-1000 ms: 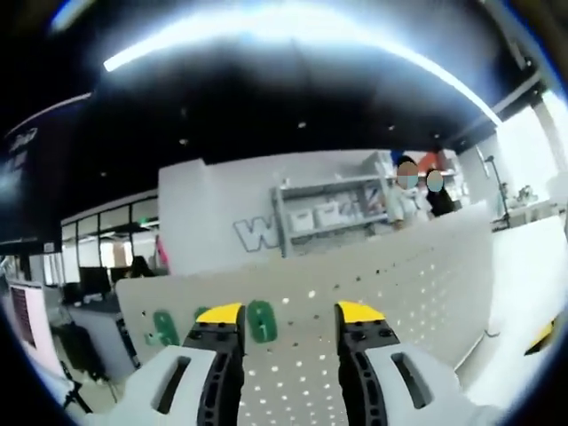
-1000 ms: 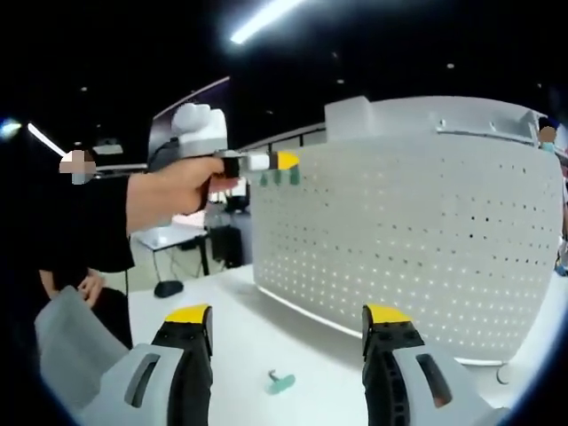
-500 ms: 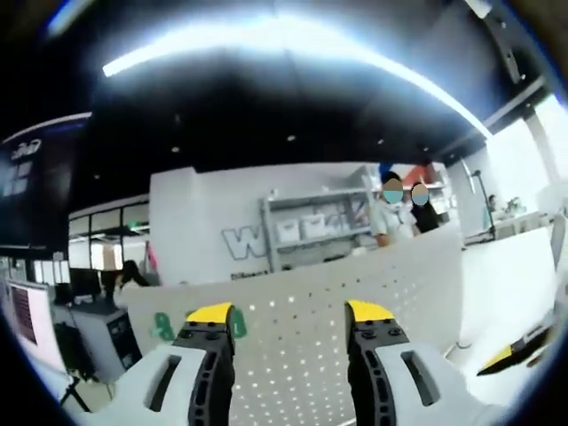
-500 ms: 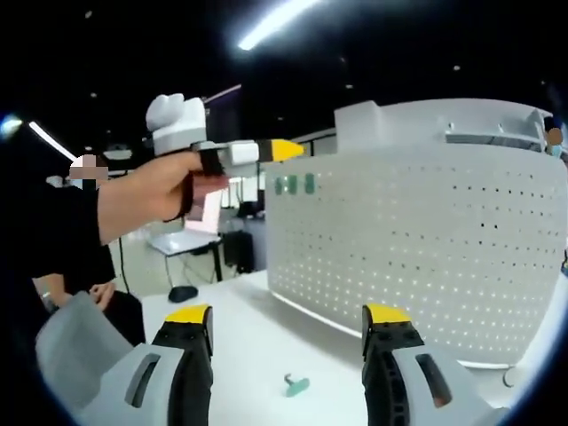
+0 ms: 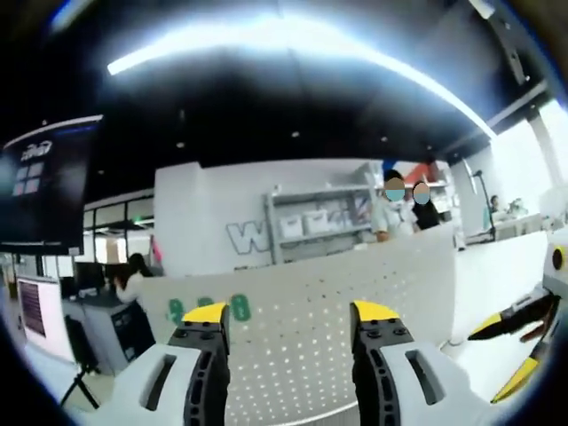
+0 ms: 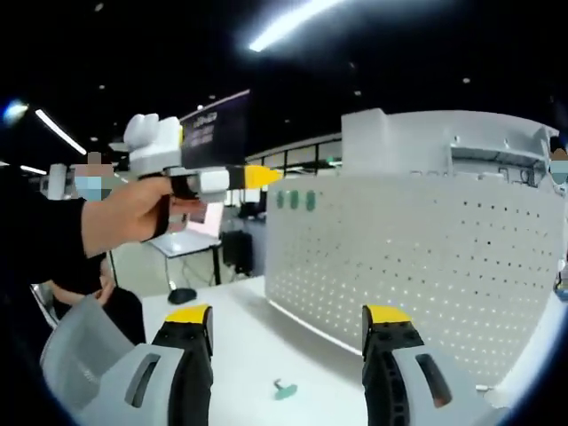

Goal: Insert the hook assembly into the mounting plate slot until the hook locks in place.

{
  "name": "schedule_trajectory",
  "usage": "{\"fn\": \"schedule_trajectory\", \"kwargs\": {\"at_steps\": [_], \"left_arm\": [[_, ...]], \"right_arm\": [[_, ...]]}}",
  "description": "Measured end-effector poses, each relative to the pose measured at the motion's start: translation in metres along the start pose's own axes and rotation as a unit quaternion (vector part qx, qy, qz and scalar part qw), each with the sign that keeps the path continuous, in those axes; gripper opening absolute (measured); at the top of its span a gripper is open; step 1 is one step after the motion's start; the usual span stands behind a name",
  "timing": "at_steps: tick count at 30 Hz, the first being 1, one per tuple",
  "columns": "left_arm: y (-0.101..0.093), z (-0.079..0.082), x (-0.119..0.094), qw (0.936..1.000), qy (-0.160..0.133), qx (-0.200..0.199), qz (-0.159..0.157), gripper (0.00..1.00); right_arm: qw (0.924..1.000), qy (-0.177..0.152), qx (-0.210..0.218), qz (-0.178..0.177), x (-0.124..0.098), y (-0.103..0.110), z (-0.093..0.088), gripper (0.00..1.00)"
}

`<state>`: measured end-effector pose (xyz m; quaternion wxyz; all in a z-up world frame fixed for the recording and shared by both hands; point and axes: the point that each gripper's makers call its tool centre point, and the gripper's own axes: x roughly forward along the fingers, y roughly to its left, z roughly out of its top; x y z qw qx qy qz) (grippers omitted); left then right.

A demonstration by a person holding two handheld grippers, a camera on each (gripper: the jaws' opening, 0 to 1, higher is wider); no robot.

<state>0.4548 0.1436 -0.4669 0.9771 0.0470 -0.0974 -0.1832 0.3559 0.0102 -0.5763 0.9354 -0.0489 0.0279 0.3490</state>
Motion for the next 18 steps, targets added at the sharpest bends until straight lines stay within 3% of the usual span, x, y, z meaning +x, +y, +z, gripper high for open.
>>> {"fn": "schedule_trajectory", "kwargs": {"at_steps": [8, 18], "left_arm": [[-0.002, -0.003, -0.024, 1.0, -0.001, -0.001, 0.004, 0.58], [-0.01, -0.031, -0.046, 0.9998, 0.018, -0.007, -0.001, 0.59]], "right_arm": [[0.9997, -0.009, -0.018, -0.01, -0.016, -0.006, 0.008, 0.69], [0.9996, -0.007, -0.019, -0.021, -0.021, -0.016, -0.002, 0.69]]}}
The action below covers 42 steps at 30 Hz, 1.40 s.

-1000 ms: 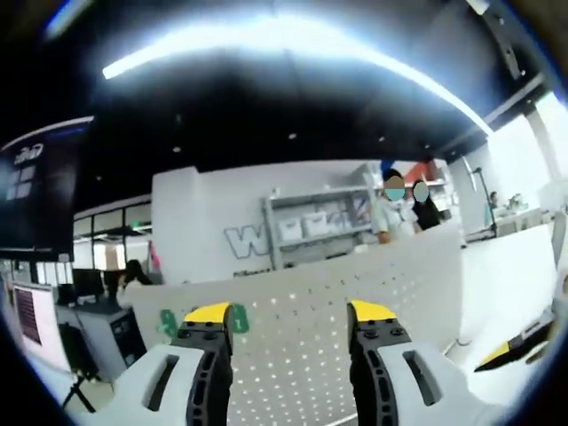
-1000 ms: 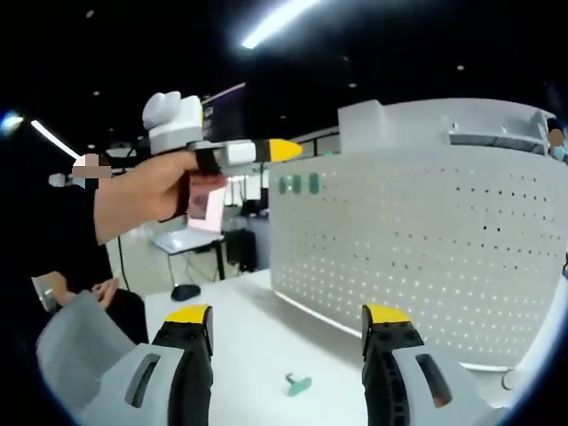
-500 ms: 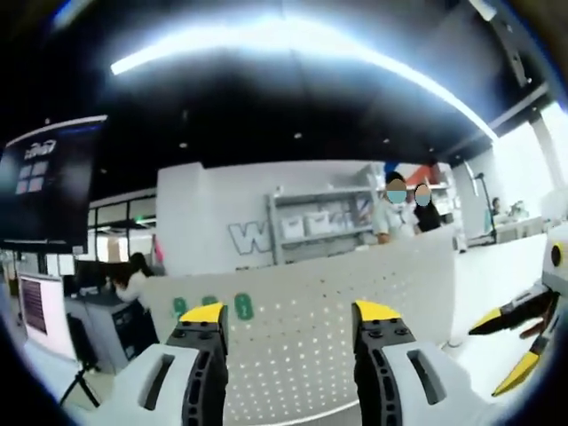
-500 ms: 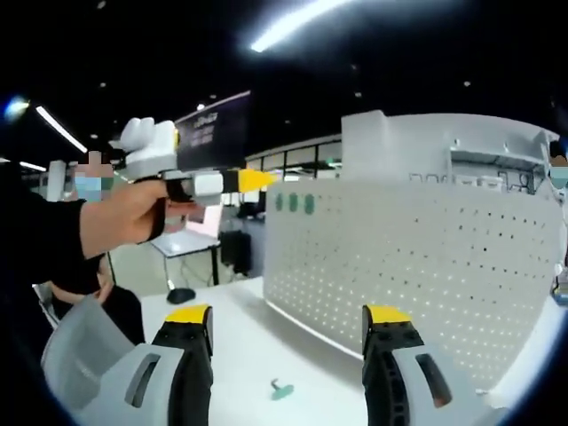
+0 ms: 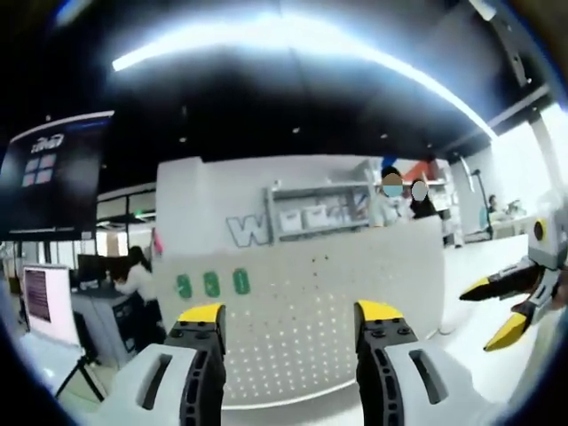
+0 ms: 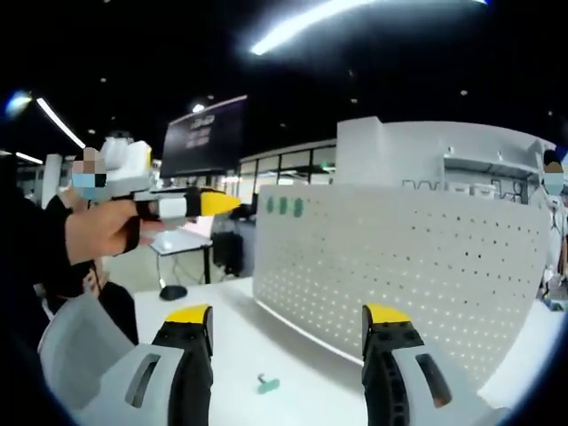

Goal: Insert the hook assembly into the mounting plate slot until the hook locks in place.

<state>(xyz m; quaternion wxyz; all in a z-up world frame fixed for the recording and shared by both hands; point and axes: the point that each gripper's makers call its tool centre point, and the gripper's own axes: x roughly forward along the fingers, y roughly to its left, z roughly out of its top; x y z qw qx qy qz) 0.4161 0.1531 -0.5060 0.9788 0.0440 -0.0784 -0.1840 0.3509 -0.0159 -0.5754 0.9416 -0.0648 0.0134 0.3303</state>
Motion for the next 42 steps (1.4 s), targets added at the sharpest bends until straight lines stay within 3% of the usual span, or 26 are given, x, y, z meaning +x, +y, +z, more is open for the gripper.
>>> {"fn": "schedule_trajectory", "kwargs": {"at_steps": [15, 29, 37, 42], "left_arm": [[-0.017, -0.05, -0.024, 0.9991, 0.039, -0.017, -0.007, 0.6], [-0.045, -0.073, -0.059, 0.9981, 0.049, -0.033, -0.018, 0.6], [-0.05, -0.087, -0.066, 0.9971, 0.062, -0.039, -0.021, 0.6], [-0.05, -0.088, -0.067, 0.9971, 0.062, -0.039, -0.021, 0.6]], "right_arm": [[0.9999, 0.009, -0.003, 0.013, 0.018, -0.022, -0.019, 0.68], [0.9991, 0.011, -0.006, 0.04, 0.036, -0.018, -0.027, 0.68], [0.9983, 0.028, 0.0, 0.051, 0.035, -0.013, -0.041, 0.64], [0.9973, 0.039, -0.003, 0.062, 0.044, -0.007, -0.05, 0.61]]}}
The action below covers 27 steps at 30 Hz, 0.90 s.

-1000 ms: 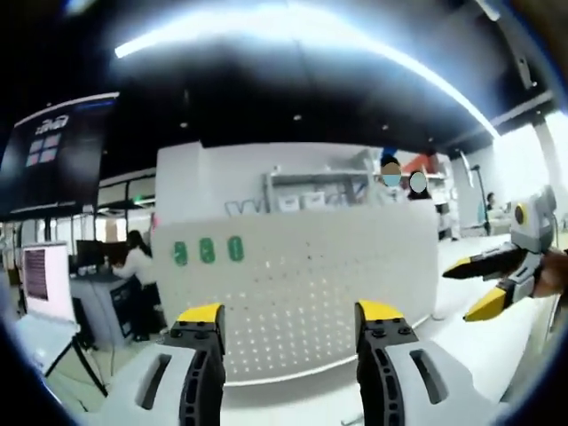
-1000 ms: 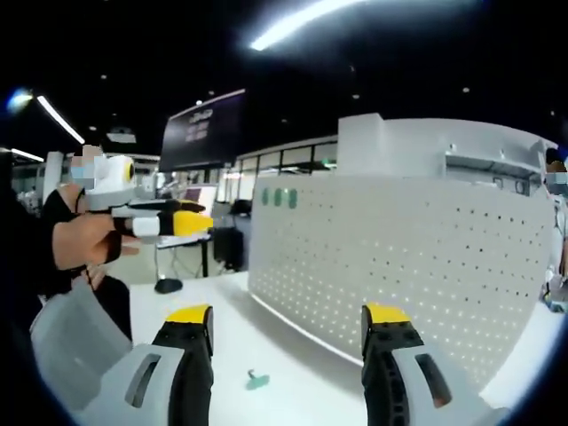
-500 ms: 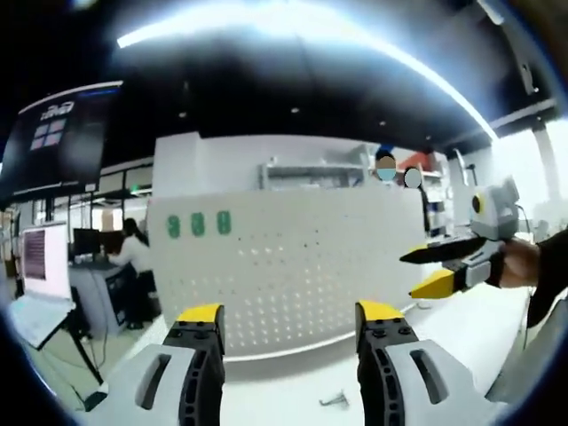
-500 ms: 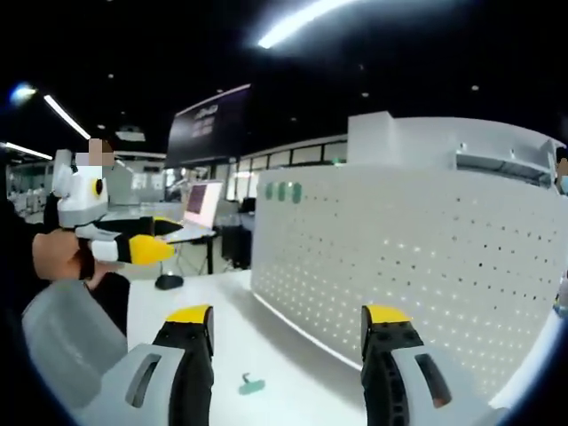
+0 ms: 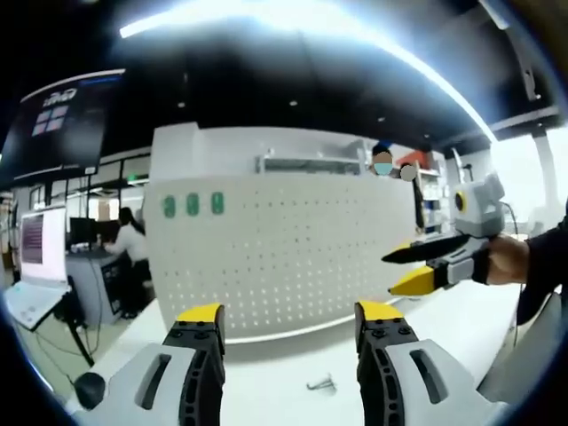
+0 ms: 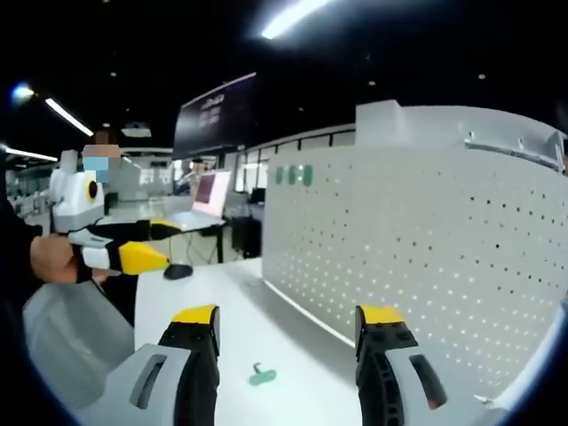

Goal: Insert the hook assembly into the mounting plate slot until the hook locks in place.

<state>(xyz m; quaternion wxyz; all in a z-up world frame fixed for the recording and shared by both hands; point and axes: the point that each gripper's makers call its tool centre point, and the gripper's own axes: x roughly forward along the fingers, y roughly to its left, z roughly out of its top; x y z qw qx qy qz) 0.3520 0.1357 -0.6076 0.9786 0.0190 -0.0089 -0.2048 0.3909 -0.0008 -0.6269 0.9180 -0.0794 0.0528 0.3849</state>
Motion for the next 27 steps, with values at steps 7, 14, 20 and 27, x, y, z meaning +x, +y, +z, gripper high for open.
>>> {"fn": "schedule_trajectory", "kwargs": {"at_steps": [7, 14, 20, 27], "left_arm": [[0.004, 0.0, -0.004, 1.0, -0.001, -0.001, 0.005, 0.59], [0.0, -0.007, -0.005, 1.0, 0.009, 0.0, 0.001, 0.58], [0.0, -0.009, -0.003, 0.9999, 0.01, -0.003, -0.005, 0.57], [0.006, -0.012, -0.004, 0.9999, 0.012, -0.01, 0.001, 0.56]], "right_arm": [[0.9994, 0.028, -0.002, 0.02, 0.014, 0.005, -0.025, 0.61], [0.9972, 0.065, 0.002, 0.039, 0.034, 0.016, -0.055, 0.56], [0.9943, 0.094, -0.005, 0.05, 0.051, 0.026, -0.076, 0.55], [0.9874, 0.146, 0.004, 0.061, 0.07, 0.032, -0.115, 0.52]]}}
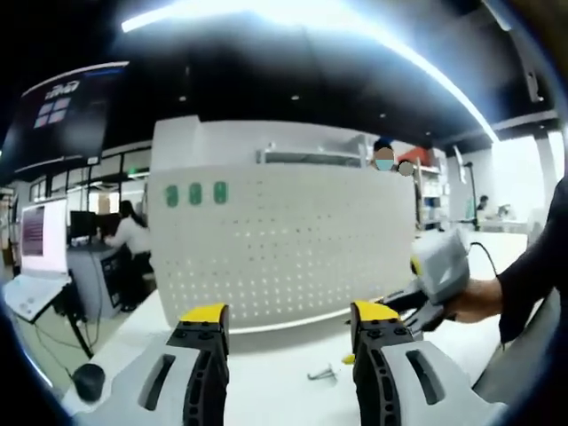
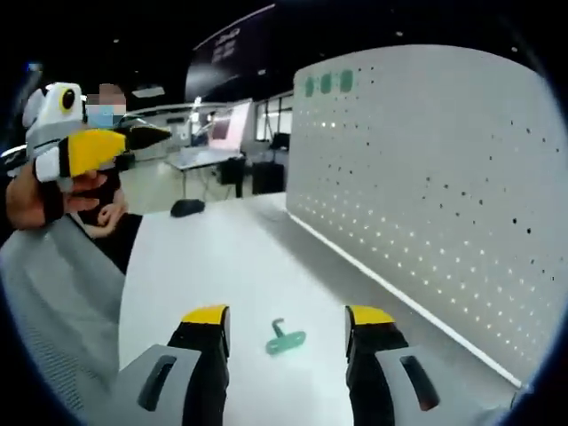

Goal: Insert the hook assembly into the mounting plate slot until the hook locks in place.

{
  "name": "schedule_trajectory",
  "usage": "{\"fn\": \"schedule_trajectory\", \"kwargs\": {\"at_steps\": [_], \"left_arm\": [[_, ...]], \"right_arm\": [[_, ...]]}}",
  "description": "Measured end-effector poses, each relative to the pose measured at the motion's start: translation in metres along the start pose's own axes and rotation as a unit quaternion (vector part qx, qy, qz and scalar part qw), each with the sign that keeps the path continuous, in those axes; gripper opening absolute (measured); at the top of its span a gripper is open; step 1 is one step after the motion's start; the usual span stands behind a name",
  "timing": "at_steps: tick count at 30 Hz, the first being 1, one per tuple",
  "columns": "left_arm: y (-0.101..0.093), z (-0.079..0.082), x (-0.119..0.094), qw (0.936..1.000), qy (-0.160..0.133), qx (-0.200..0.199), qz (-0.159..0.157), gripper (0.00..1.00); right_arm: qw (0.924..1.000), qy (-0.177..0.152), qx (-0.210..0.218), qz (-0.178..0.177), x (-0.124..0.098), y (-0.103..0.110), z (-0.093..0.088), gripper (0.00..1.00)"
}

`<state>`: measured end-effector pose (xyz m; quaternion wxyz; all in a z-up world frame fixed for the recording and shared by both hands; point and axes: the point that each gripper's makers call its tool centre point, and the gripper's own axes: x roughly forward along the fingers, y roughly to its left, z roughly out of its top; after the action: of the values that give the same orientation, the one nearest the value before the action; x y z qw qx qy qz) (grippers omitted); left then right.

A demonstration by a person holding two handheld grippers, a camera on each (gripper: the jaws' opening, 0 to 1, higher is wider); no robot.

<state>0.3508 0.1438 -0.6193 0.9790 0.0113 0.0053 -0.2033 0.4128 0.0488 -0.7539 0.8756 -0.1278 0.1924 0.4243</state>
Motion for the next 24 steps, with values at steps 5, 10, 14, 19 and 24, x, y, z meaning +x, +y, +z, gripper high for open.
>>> {"fn": "schedule_trajectory", "kwargs": {"at_steps": [5, 10, 14, 19, 24], "left_arm": [[0.001, 0.0, 0.001, 1.0, 0.0, -0.003, -0.002, 0.56], [0.0, -0.003, 0.003, 1.0, 0.004, -0.004, -0.006, 0.55], [0.0, -0.004, 0.003, 0.9999, 0.007, -0.004, -0.007, 0.55], [-0.001, -0.005, 0.003, 0.9999, 0.008, -0.004, -0.008, 0.54], [-0.001, -0.004, 0.003, 0.9999, 0.007, -0.003, -0.009, 0.53]], "right_arm": [[0.9995, 0.02, 0.019, 0.013, 0.012, 0.003, -0.015, 0.49], [0.9986, 0.031, 0.036, 0.022, 0.019, 0.005, -0.02, 0.42], [0.9974, 0.048, 0.048, 0.024, 0.025, 0.005, -0.029, 0.4], [0.9965, 0.066, 0.046, 0.02, 0.032, 0.005, -0.038, 0.39], [0.9953, 0.078, 0.05, 0.028, 0.037, 0.005, -0.042, 0.38]]}}
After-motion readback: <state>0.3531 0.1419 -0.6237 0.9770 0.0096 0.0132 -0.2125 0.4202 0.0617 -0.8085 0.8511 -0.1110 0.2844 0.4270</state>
